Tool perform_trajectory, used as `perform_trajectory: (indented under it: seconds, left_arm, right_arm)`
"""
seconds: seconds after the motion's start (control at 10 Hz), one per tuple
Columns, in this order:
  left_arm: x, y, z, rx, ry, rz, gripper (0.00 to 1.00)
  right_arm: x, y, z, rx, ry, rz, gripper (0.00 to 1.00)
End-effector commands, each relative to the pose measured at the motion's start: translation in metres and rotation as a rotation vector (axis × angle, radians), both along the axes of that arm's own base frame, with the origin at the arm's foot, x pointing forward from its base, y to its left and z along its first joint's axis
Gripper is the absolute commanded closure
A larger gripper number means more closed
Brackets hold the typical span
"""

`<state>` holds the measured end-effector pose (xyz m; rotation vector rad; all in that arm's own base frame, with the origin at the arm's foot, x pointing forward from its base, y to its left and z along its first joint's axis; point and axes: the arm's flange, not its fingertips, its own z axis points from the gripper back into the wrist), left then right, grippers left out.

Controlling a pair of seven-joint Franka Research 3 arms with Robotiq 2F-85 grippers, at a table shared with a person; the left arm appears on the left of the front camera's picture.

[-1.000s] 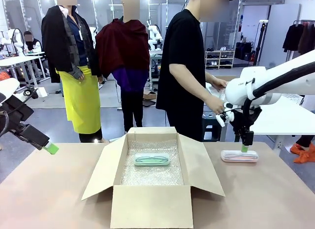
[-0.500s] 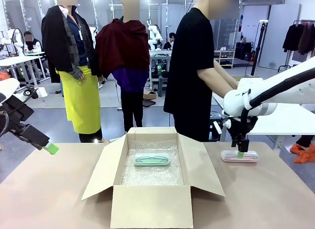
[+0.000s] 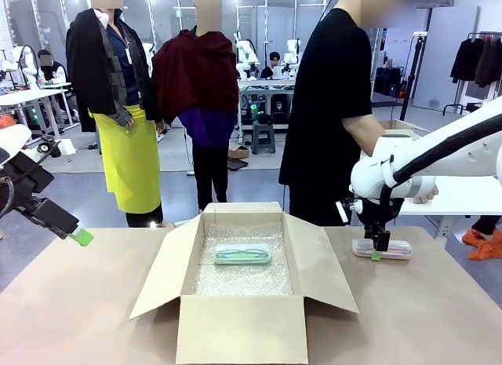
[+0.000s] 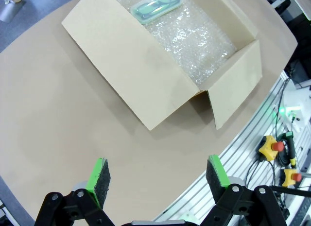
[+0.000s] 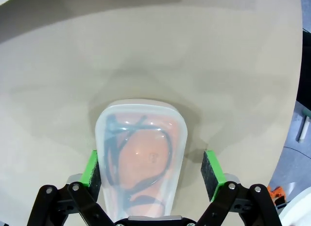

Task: Pack the glasses set securely to prepare it for shipping.
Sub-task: Put the Glasses case from the right side of the table into the Package Box.

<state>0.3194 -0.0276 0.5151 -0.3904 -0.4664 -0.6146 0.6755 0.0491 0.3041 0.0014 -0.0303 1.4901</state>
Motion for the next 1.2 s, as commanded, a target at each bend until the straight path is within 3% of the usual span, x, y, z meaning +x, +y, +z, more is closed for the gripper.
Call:
perform_trajectory:
  seconds: [0.0, 0.1, 0.4, 0.5, 0.8, 1.1]
  left_arm:
    - [0.001, 0.001, 0.001, -0.012, -0.013, -0.007, 0.0]
    - [0.001, 0.001, 0.001, -0.012, -0.013, -0.007, 0.0]
    - [0.001, 0.001, 0.001, -0.012, -0.013, -0.007, 0.0]
    - [0.001, 0.001, 0.001, -0.012, -0.013, -0.007, 0.0]
    - [0.001, 0.001, 0.001, -0.012, -0.013, -0.007, 0.0]
    - [0.001, 0.001, 0.001, -0.012, -0.013, -0.007, 0.0]
  right_arm:
    - [-0.009, 0.002, -0.003, -0.034, -0.024, -0.022, 0.02]
    - [-0.01, 0.001, -0.003, -0.03, -0.023, -0.021, 0.16]
    - [-0.009, 0.001, 0.001, -0.038, -0.025, -0.03, 0.42]
    - [-0.012, 0.004, 0.009, -0.058, -0.034, -0.037, 0.56]
    - [-0.022, 0.006, 0.065, -0.064, -0.046, -0.064, 0.56]
    - [-0.036, 0.021, 0.122, -0.076, -0.006, -0.183, 0.56]
